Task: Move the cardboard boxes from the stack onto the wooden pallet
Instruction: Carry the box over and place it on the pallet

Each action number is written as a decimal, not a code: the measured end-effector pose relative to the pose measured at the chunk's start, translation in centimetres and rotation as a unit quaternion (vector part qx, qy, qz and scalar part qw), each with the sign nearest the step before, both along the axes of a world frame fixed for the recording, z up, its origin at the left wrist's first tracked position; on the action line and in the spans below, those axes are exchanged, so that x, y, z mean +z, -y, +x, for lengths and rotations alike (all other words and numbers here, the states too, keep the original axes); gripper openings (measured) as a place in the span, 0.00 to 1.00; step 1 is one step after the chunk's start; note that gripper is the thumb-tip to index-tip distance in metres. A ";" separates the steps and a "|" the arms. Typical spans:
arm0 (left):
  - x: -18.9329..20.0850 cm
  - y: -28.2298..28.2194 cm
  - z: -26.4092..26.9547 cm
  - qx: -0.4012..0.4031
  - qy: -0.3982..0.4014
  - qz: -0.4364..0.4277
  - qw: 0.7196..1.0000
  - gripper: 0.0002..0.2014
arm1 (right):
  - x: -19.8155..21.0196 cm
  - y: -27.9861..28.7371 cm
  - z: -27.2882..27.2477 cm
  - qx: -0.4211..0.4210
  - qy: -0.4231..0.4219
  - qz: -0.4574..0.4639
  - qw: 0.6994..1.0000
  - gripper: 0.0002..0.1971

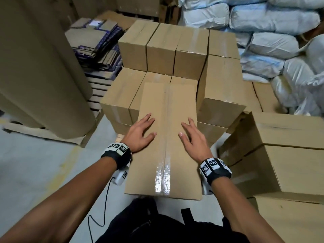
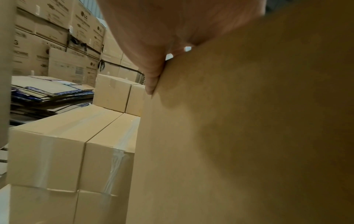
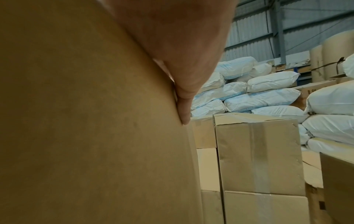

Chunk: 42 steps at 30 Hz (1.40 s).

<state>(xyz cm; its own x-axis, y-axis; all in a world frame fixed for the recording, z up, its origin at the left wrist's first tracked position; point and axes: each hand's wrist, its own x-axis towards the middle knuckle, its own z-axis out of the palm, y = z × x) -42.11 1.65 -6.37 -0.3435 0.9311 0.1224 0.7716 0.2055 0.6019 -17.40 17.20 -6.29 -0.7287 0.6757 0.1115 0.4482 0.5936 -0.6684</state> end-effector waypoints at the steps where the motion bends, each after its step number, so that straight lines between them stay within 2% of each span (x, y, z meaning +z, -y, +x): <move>1: -0.3 -1.3 -1.2 0.001 0.004 0.002 1.000 0.33 | -0.1 -1.1 -1.1 -0.003 0.004 0.001 1.000 0.25; 6: -1.4 -8.8 -7.7 -0.021 0.017 0.005 1.000 0.33 | -0.4 -7.3 -6.9 -0.028 0.007 0.013 0.999 0.26; 15: 0.7 -21.6 -16.7 -0.073 0.030 0.005 0.997 0.33 | 2.3 -17.0 -14.5 -0.088 0.026 0.015 0.996 0.26; 21: 1.0 -29.3 -19.6 -0.091 0.031 0.010 0.995 0.33 | 2.9 -24.2 -17.1 -0.097 0.028 0.031 0.994 0.23; 29: -0.5 -39.1 -21.5 -0.073 0.044 -0.006 0.996 0.33 | 1.3 -34.9 -19.2 -0.073 0.021 0.025 0.997 0.23; 36: -3.3 -46.8 -23.5 -0.068 0.040 -0.046 0.996 0.34 | -1.0 -43.0 -21.1 -0.006 0.119 0.011 0.993 0.27; 42: -6.1 -50.6 -25.0 -0.060 0.038 -0.079 0.994 0.34 | -3.6 -47.4 -22.5 0.035 0.165 0.009 0.986 0.27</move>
<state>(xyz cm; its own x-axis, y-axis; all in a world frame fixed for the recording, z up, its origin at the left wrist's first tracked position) -67.13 52.29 -12.48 -0.2318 0.9715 -0.0502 0.7496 0.2112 0.6273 -39.89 64.60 -9.93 -0.7719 0.6228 -0.1275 0.5972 0.6416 -0.4814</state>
